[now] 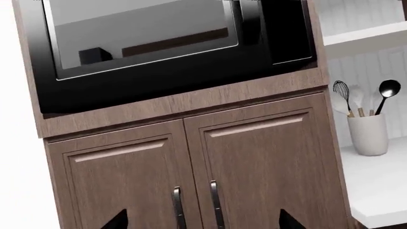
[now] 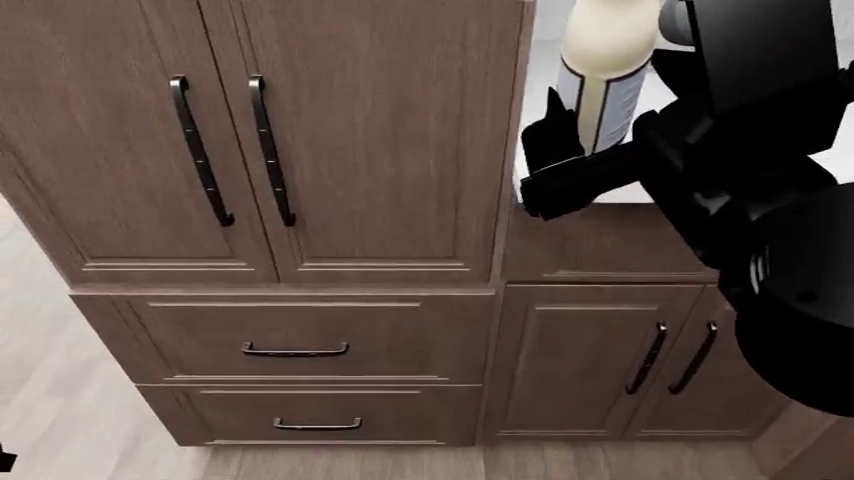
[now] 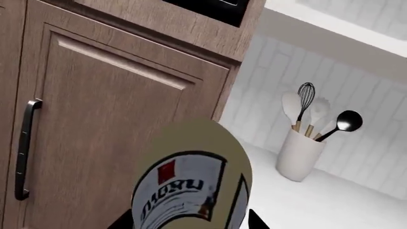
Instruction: Move the drinks to the dining counter.
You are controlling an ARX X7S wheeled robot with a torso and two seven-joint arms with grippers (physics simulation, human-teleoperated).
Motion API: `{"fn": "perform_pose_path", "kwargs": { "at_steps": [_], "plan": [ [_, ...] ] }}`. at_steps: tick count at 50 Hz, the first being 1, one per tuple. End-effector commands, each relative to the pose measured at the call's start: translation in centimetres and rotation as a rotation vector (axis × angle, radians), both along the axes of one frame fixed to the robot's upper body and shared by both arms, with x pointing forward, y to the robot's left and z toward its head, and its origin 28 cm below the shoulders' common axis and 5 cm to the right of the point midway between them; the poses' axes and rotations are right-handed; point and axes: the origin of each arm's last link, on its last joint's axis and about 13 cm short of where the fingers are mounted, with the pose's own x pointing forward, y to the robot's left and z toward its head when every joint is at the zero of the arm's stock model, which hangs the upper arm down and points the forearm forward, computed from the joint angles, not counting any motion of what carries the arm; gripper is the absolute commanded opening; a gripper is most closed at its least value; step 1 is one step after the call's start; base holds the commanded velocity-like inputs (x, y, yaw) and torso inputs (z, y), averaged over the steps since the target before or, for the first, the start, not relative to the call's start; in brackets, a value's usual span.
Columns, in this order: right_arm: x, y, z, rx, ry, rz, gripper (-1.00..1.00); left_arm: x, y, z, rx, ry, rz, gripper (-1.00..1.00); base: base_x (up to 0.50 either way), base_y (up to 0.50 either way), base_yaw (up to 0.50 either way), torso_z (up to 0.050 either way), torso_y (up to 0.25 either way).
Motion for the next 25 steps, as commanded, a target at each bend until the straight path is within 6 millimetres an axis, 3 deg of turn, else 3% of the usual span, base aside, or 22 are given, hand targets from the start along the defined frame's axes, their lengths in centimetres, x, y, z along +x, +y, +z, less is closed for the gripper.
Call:
{"fn": "perform_pose_path", "kwargs": {
  "at_steps": [1,5,25],
  "plan": [
    [-0.12,-0.23,0.73,0.010,-0.068,-0.017,-1.00,0.06,0.04,-0.15,-0.004,0.001,0.002,1.00,0.00,0.00,0.00,0.000,0.010],
    [-0.01,-0.38,0.65,0.036,-0.096,-0.023,-1.00,0.05,0.06,-0.19,-0.005,0.002,0.004,1.00,0.00,0.09,0.00,0.000,0.000],
    [-0.03,-0.22,1.18,-0.032,-0.103,-0.016,-1.00,0.03,0.01,-0.06,-0.005,0.000,0.001,1.00,0.17,0.50,0.00,0.000,0.001]
  ]
}}
